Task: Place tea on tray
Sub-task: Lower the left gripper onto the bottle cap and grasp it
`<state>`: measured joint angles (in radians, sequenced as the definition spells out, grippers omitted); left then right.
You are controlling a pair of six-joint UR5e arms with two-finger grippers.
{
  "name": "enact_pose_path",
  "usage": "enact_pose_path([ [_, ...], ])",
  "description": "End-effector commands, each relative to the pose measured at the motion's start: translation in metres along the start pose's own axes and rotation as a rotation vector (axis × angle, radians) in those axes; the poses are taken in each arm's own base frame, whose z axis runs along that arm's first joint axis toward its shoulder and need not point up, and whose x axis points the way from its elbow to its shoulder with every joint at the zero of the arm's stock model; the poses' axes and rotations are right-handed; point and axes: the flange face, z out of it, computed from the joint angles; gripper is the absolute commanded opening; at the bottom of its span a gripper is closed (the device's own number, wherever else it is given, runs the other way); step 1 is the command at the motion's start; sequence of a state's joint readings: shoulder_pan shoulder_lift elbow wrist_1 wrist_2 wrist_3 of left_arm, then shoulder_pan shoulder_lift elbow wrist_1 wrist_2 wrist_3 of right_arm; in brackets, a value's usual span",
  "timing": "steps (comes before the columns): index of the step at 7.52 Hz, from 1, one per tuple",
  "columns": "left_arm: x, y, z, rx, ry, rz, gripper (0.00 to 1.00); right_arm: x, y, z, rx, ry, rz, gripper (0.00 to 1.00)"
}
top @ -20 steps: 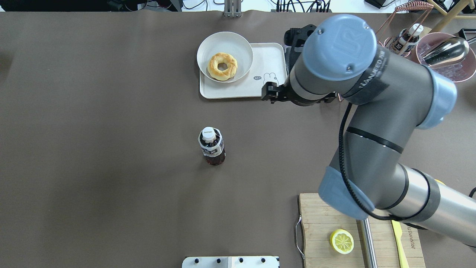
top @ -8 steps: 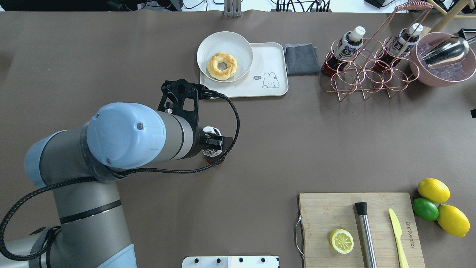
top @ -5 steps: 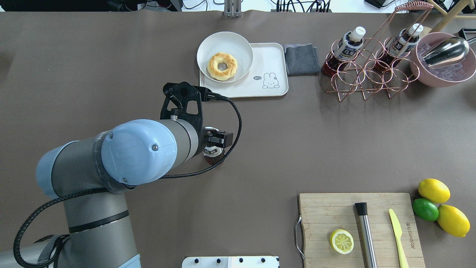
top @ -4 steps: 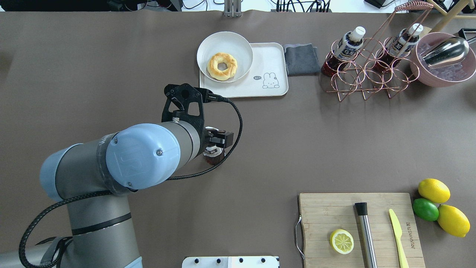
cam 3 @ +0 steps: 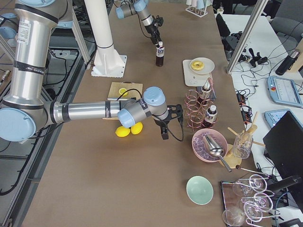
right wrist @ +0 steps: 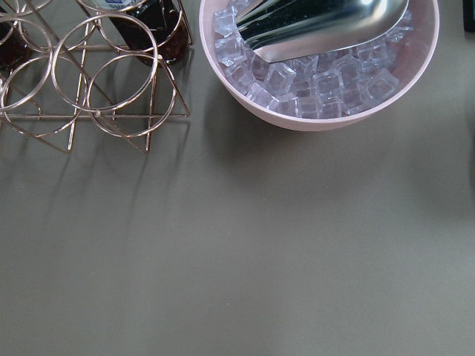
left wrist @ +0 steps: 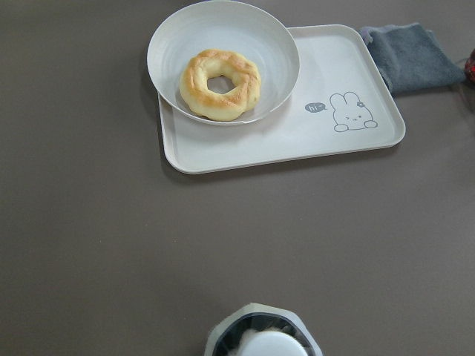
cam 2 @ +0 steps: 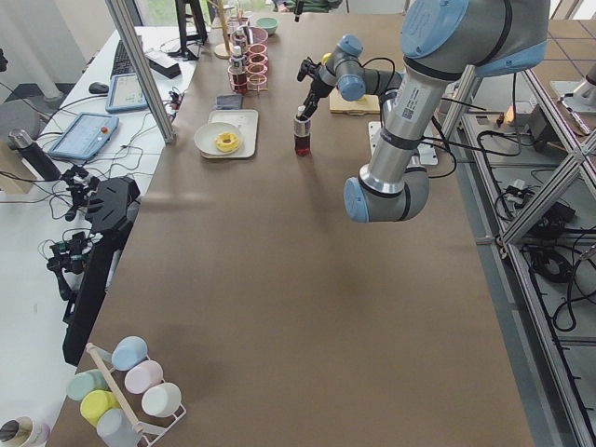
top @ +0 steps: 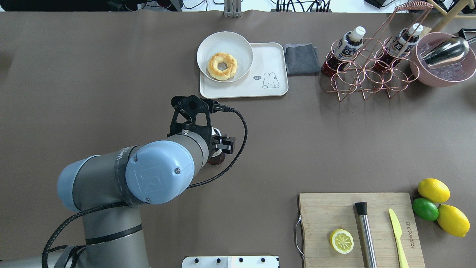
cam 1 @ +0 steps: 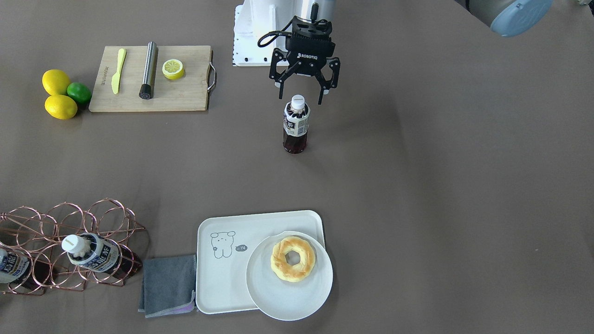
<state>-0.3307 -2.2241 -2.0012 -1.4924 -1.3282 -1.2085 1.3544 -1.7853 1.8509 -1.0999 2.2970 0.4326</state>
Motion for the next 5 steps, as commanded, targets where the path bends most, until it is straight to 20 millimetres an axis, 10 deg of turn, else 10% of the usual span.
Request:
enact_pose_path([
  [1, 0.009, 0.0048, -0.0043, 0.015, 0.009, 0.004, 0.72, -0.0012, -0.0012, -0.0005, 0.0, -0.003, -0.001, 1.0],
  [5, 0.0067, 0.0005, -0.0055, 0.021, 0.007, -0.001, 0.65, -0.0023, -0.0021, -0.0012, 0.002, -0.004, -0.003, 1.0],
])
